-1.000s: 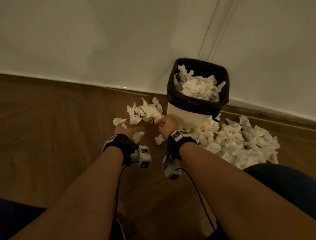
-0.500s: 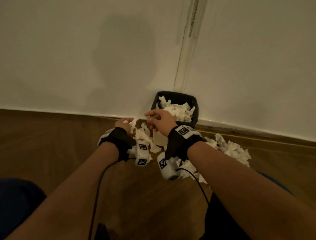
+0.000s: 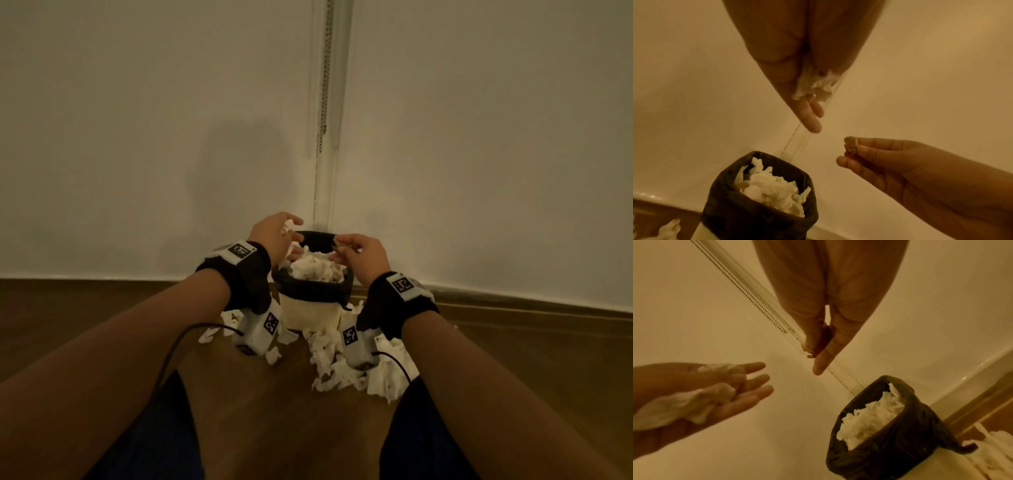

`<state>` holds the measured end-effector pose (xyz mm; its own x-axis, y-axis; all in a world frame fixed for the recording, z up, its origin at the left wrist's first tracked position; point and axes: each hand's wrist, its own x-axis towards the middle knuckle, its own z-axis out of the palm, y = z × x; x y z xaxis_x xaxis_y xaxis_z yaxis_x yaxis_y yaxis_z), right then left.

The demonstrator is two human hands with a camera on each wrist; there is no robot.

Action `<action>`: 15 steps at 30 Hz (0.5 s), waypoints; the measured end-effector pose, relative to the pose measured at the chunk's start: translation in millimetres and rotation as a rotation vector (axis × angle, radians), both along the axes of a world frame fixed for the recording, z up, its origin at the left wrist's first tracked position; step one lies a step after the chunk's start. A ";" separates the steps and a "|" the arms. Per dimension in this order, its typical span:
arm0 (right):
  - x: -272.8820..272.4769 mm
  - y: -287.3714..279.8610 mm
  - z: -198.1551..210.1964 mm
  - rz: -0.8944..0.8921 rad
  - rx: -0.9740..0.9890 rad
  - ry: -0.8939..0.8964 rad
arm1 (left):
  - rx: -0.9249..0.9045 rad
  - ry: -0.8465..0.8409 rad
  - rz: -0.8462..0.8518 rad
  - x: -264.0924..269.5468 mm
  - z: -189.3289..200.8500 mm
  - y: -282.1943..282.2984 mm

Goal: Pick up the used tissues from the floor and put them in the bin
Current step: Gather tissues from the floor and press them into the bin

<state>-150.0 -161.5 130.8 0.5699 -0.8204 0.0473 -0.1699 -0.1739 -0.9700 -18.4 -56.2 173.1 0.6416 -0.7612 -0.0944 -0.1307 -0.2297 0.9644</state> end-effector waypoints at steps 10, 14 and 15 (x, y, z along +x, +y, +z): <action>-2.9 -13.4 2.1 -0.131 -0.107 -0.089 | -0.228 -0.296 0.051 -6.1 17.6 -20.1; 5.7 -21.7 1.0 -0.171 -0.065 -0.146 | -0.303 -0.172 0.139 -3.0 19.6 -39.6; 7.1 -22.5 0.7 -0.182 -0.069 -0.148 | -0.304 -0.184 0.150 -4.2 17.0 -43.6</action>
<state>-142.8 -184.0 131.5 0.3955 -0.9010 0.1785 -0.0614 -0.2198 -0.9736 -22.7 -99.7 190.1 0.7331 -0.6333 0.2481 -0.2946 0.0331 0.9551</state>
